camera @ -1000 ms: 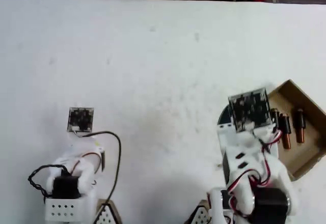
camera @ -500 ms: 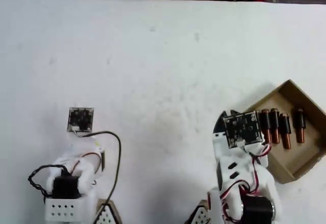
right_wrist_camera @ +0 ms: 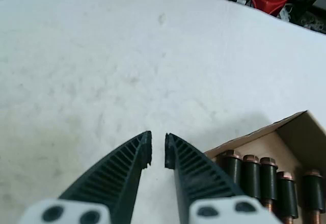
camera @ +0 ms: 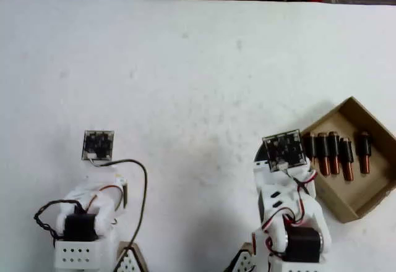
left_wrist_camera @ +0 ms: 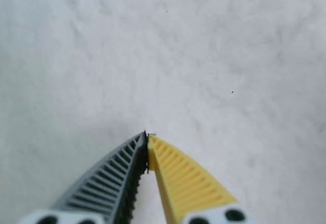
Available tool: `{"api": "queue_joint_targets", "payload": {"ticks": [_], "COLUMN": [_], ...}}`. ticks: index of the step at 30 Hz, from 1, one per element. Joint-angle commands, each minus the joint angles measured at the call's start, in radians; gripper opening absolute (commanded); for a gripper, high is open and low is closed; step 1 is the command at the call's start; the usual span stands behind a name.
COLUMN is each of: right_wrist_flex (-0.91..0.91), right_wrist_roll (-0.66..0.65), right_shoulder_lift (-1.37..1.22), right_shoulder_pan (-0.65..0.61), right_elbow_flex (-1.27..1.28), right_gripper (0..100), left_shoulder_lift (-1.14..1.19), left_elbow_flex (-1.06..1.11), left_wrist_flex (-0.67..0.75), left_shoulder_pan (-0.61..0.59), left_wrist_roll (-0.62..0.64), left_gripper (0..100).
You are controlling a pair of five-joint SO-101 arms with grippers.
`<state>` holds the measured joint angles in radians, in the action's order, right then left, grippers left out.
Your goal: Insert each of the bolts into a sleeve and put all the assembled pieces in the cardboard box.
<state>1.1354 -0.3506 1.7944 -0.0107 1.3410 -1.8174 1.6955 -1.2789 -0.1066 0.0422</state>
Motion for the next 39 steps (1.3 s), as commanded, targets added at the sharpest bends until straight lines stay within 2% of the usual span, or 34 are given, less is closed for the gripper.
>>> {"api": "queue_joint_targets", "payload": {"ticks": [1, 21, 29, 37, 39], "right_wrist_flex": [-0.042, -0.056, -0.036, 0.139, 0.133], "right_wrist_roll": [0.006, 0.012, 0.209, 0.224, 0.224], "right_shoulder_lift": [0.005, 0.005, 0.005, 0.005, 0.005], "right_shoulder_pan": [-0.010, -0.002, -0.001, -0.002, -0.001], "right_elbow_flex": [0.054, 0.348, 0.350, 0.350, 0.350], "right_gripper": [3.3, 3.3, 3.3, 3.4, 3.4], "left_shoulder_lift": [-0.008, -0.008, -0.008, -0.008, -0.008], "left_elbow_flex": [-0.002, -0.002, -0.002, -0.002, -0.002], "left_wrist_flex": [-0.006, -0.006, -0.006, -0.006, -0.006], "left_shoulder_pan": [-0.013, -0.013, -0.013, -0.013, -0.013], "left_wrist_roll": [0.011, 0.011, 0.011, 0.011, 0.011], "left_gripper": [2, 2, 2, 2, 2]}}
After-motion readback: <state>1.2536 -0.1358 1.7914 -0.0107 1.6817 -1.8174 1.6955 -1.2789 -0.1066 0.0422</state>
